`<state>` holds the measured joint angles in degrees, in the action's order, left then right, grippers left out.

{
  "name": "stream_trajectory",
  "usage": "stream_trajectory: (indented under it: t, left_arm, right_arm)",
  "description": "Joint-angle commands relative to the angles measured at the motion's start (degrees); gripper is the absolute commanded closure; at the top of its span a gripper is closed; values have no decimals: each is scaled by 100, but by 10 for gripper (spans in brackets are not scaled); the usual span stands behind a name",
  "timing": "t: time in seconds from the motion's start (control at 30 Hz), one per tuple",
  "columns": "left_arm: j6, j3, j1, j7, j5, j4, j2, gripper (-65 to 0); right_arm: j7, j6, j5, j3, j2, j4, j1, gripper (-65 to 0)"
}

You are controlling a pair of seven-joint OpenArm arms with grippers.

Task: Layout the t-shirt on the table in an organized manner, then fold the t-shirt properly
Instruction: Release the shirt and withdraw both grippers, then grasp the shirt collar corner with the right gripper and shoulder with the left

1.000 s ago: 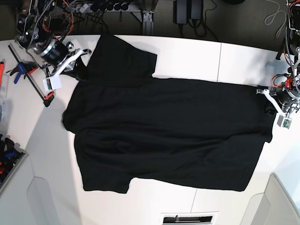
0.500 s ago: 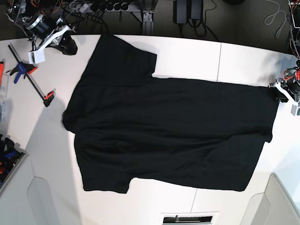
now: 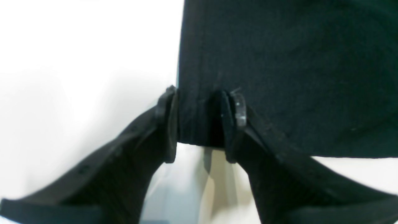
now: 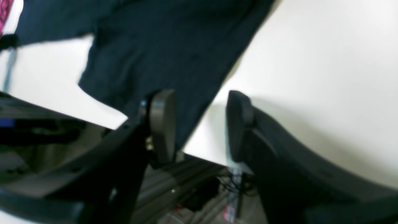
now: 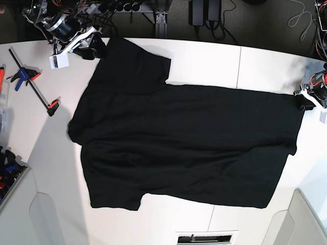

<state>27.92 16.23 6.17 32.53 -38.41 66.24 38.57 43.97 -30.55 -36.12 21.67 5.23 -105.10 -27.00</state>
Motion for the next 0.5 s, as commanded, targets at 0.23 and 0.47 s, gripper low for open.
stream_trajectory:
  t: [0.23,0.47]
  left_arm:
    - [42,28,-31,66,2,-74,125,-261]
    - [380,28,-33,254,-308,-76,44,-260]
  right_arm:
    - [-177,142,225,-155,-92,-74,81,-270]
    - [-382,142,275,-251,-271,-15,85,-270]
